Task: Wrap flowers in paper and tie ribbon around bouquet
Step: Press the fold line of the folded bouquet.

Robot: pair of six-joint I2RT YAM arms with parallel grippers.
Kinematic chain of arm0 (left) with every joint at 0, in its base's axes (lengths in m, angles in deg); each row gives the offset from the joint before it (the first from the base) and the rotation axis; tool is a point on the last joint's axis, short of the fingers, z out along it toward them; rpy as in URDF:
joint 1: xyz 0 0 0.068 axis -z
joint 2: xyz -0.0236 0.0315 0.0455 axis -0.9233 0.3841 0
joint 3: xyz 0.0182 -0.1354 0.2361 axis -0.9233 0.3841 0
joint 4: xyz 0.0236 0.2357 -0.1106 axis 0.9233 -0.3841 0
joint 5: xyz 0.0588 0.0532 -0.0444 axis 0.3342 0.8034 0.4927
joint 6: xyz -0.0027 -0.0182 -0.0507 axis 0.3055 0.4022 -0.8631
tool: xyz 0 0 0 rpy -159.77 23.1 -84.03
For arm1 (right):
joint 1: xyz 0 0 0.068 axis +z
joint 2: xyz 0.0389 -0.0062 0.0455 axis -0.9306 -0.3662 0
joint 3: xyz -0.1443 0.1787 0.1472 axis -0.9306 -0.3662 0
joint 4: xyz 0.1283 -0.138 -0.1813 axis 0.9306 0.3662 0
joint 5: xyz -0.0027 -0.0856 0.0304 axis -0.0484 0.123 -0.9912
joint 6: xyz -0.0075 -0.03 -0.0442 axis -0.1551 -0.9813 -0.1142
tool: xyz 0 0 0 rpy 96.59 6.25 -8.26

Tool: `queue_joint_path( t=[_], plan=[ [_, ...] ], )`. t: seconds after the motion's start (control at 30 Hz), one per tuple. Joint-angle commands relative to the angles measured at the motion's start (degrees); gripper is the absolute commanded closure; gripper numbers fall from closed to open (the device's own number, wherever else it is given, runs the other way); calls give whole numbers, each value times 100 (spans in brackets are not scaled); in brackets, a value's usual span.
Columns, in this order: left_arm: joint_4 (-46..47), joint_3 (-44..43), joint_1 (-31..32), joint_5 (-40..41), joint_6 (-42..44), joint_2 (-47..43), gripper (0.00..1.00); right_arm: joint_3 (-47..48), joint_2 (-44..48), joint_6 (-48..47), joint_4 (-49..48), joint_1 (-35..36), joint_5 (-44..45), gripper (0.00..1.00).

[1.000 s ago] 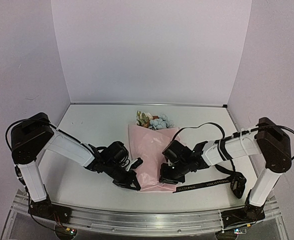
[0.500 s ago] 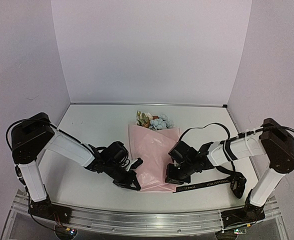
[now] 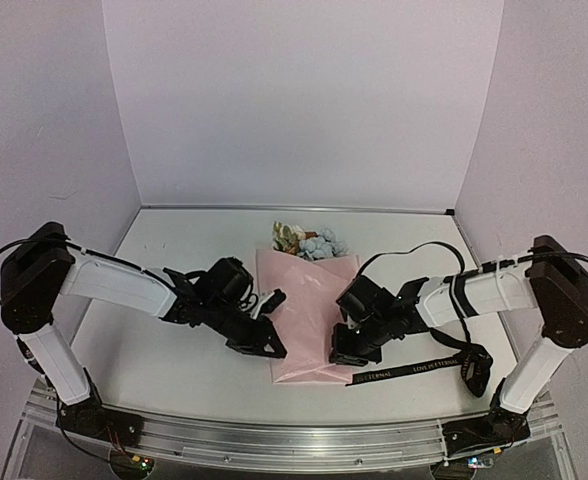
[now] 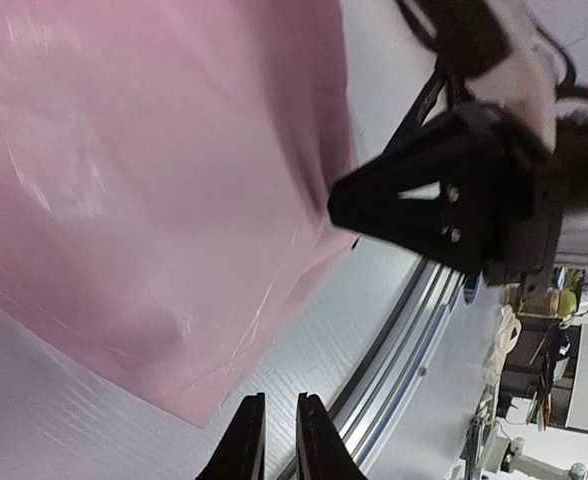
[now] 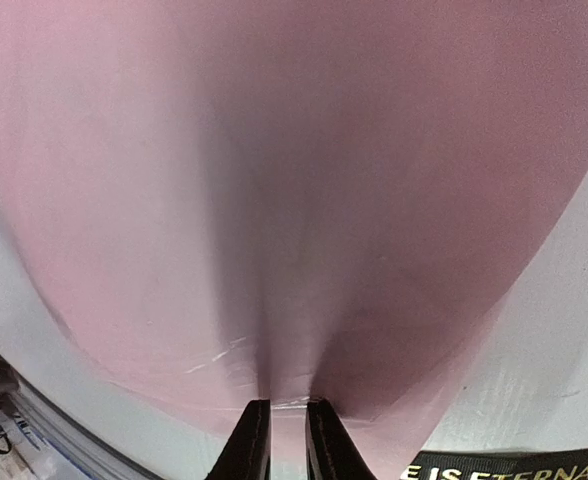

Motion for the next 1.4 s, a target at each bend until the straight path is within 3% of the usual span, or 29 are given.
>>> queue_joint_path(
  t=[0.0,0.27,0.7,1.37],
  plan=[
    [-224,-404,-646,137,144,-242,87,582,293,-256,446,-89,-114,87],
    [-489,-1112,-965,-276,609,721,91,885,-90,-214,534,-212,-362,87],
    [-310,-1397,-657,-724,643,1457,91,782,-189,-278,607,-205,-326,87],
    [-378,-771,-708,-557,768,802,87,99,-405,-211,370,-204,95,88]
  ],
)
